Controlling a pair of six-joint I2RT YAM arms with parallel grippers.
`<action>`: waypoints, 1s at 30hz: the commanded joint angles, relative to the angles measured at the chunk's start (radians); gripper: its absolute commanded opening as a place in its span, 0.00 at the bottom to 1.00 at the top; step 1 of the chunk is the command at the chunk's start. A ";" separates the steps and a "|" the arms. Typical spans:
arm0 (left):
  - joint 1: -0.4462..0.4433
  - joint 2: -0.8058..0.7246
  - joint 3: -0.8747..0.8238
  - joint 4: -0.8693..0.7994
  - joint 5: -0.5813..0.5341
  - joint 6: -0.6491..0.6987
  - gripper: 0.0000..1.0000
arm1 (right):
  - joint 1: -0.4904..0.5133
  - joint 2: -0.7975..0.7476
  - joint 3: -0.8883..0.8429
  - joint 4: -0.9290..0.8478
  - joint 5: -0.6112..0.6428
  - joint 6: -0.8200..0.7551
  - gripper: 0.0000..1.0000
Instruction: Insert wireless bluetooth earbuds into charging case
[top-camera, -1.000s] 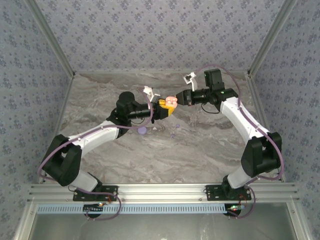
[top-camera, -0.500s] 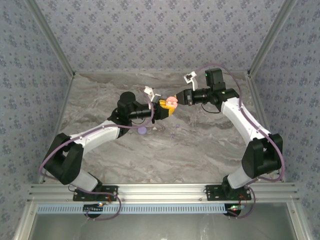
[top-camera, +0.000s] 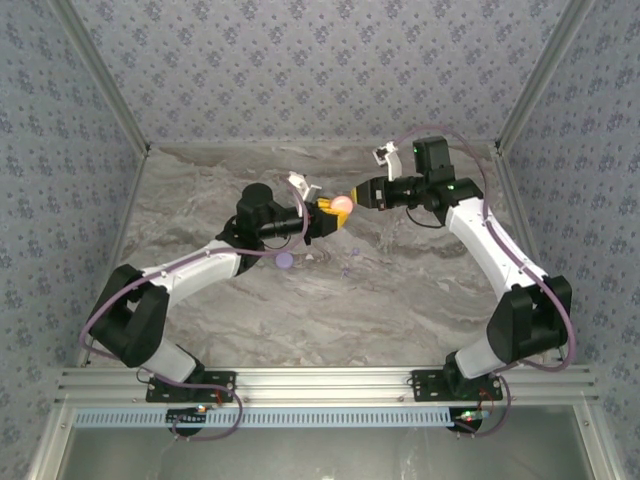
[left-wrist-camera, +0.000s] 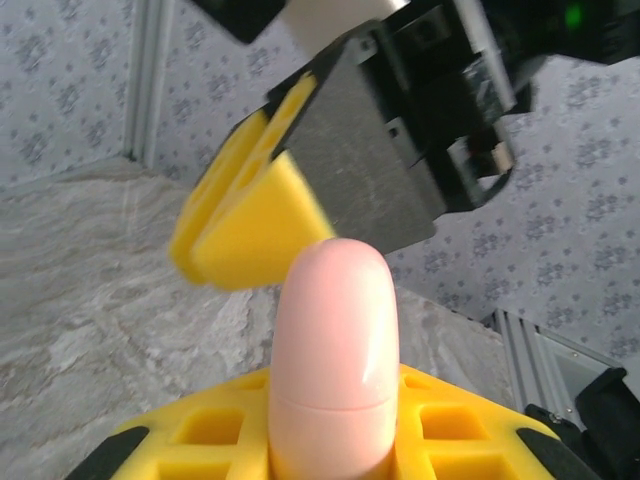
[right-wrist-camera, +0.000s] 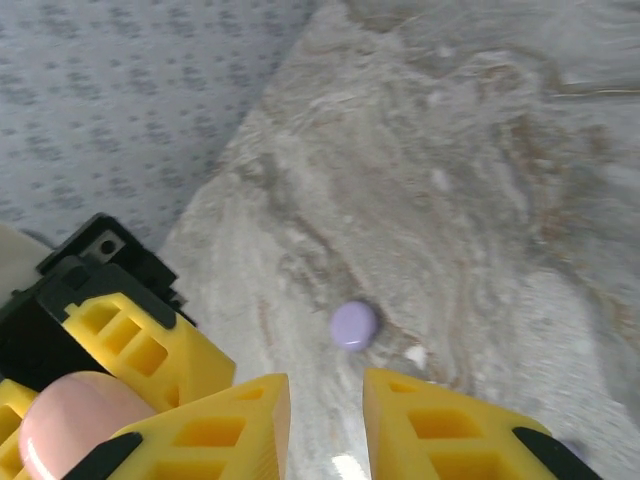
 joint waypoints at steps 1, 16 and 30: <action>0.014 0.017 0.057 -0.070 -0.068 -0.017 0.23 | -0.026 -0.044 -0.022 -0.058 0.229 0.020 0.27; 0.119 0.227 0.273 -0.462 -0.173 -0.242 0.23 | -0.084 -0.111 -0.134 -0.101 0.345 0.039 0.29; 0.227 0.524 0.530 -0.769 -0.189 -0.345 0.23 | -0.088 -0.154 -0.214 -0.108 0.357 0.050 0.30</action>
